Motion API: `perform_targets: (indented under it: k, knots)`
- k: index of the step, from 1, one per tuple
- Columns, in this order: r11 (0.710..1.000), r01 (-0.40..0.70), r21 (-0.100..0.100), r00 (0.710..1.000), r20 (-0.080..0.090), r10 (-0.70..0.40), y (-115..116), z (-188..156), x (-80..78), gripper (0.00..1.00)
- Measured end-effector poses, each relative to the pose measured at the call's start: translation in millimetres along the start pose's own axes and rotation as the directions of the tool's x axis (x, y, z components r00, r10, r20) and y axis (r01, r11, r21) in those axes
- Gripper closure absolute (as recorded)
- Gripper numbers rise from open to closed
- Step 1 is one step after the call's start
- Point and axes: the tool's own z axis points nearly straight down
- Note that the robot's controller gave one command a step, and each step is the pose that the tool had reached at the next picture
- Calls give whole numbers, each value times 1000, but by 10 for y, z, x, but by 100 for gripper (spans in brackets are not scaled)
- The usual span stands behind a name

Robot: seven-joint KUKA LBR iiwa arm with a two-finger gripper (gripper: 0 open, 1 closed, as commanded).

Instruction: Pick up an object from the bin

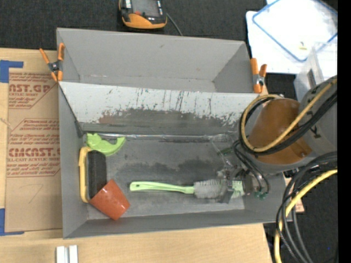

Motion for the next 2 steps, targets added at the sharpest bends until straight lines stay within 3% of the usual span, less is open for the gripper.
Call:
perform_targets:
  k: [2]
  knots:
    - [1000,0,0,1000,7,0,7,-670,-16,100]
